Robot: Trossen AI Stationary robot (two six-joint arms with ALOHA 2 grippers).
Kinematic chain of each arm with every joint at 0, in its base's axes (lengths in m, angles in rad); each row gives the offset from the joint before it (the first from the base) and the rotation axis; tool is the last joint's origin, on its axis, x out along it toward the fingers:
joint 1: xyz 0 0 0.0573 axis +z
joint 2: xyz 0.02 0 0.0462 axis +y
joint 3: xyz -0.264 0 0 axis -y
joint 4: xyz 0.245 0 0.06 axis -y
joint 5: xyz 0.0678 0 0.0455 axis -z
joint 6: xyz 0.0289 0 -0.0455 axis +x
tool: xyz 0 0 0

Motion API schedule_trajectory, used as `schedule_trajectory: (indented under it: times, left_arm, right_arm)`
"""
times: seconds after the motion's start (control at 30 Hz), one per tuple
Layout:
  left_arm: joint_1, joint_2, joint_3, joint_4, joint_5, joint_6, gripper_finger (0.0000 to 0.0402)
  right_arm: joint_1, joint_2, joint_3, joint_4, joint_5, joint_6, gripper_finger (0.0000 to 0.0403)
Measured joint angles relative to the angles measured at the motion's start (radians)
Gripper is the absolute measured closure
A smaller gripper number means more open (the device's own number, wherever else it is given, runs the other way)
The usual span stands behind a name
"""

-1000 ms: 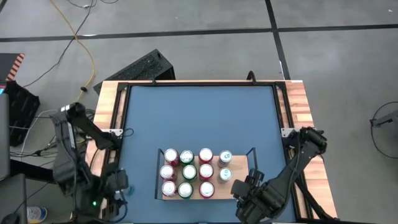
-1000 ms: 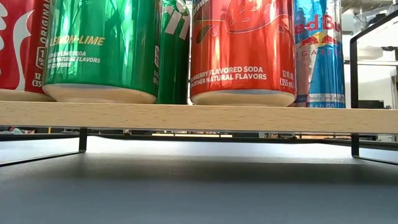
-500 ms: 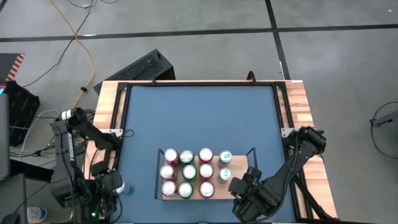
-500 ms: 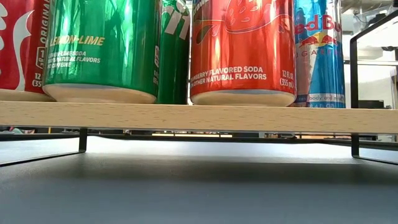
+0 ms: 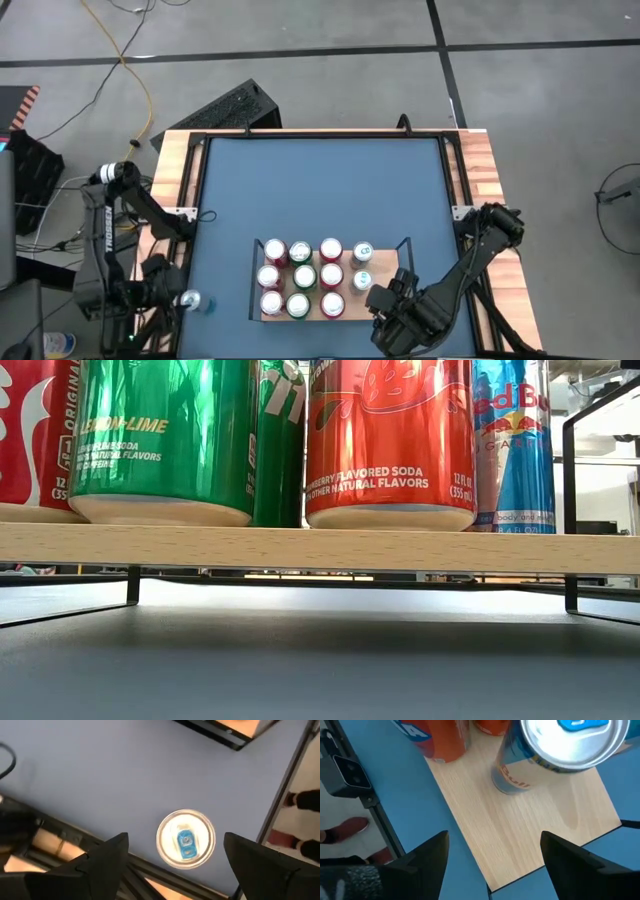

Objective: Place canned beverage on shelf
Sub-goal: Put the blue soda can on the shelf aligned with the other blue soda can

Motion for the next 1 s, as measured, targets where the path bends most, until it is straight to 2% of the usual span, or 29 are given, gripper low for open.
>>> schedule_trajectory:
  times: [0.13, 0.37, 0.6, 1.0]
  left_arm:
    - [0.022, 0.0, -0.028, 0.051, 0.034, 0.088, 0.008]
    - [0.107, 0.0, -0.097, 0.155, 0.177, 0.226, 0.0042]
    - [0.142, 0.0, -0.099, 0.14, 0.113, 0.238, 0.0036]
    - [0.125, 0.0, -0.099, 0.165, 0.111, 0.181, 0.0043]
  right_arm:
    - [-0.002, 0.0, 0.0, 0.001, 0.001, 0.0, 0.0104]
    - [-0.013, 0.0, 0.0, 0.02, 0.007, 0.0, 0.0104]
    - [-0.019, 0.0, 0.0, 0.026, 0.007, 0.0, 0.0104]
    - [-0.018, 0.0, 0.0, 0.029, 0.006, 0.0, 0.0104]
